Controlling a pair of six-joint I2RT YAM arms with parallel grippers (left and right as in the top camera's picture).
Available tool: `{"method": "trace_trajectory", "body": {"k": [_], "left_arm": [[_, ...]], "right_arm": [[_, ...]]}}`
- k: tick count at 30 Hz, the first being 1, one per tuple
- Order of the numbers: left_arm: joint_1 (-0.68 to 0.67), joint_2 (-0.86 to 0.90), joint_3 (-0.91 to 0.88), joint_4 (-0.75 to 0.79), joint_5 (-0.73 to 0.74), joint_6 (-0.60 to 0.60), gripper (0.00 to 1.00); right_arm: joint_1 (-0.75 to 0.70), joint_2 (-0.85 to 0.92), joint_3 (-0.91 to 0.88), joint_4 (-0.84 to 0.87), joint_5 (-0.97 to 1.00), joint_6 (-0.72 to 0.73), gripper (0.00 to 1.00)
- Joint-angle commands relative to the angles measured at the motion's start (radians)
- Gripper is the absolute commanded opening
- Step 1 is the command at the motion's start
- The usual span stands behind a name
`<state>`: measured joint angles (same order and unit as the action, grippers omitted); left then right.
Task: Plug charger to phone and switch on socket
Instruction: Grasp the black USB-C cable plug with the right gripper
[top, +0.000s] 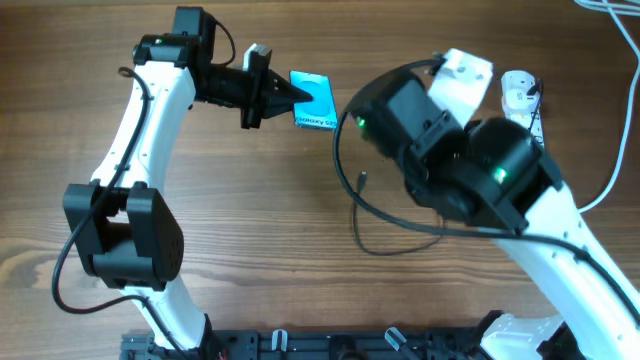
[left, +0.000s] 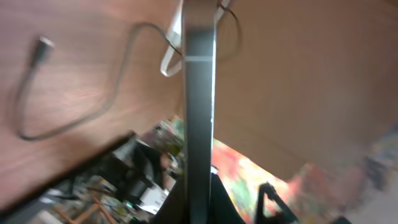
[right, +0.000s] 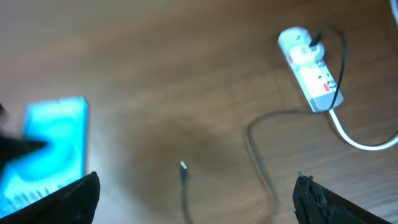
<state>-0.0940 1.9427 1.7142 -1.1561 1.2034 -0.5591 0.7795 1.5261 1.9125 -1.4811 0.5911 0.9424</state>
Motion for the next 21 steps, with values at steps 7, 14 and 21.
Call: {"method": "trace_trajectory", "body": {"k": [7, 14, 21], "left_arm": [[0.016, -0.031, 0.008, -0.025, -0.512, 0.107, 0.04], [0.021, -0.031, 0.008, -0.114, -0.991, 0.000, 0.04], [0.035, -0.031, 0.007, -0.128, -0.996, 0.005, 0.04]], "right_arm": [[-0.014, 0.081, -0.174, 0.046, -0.280, -0.182, 1.00], [-0.116, 0.265, -0.206, 0.090, -0.423, -0.206, 1.00], [-0.178, 0.484, -0.206, 0.166, -0.548, -0.271, 0.77]]}}
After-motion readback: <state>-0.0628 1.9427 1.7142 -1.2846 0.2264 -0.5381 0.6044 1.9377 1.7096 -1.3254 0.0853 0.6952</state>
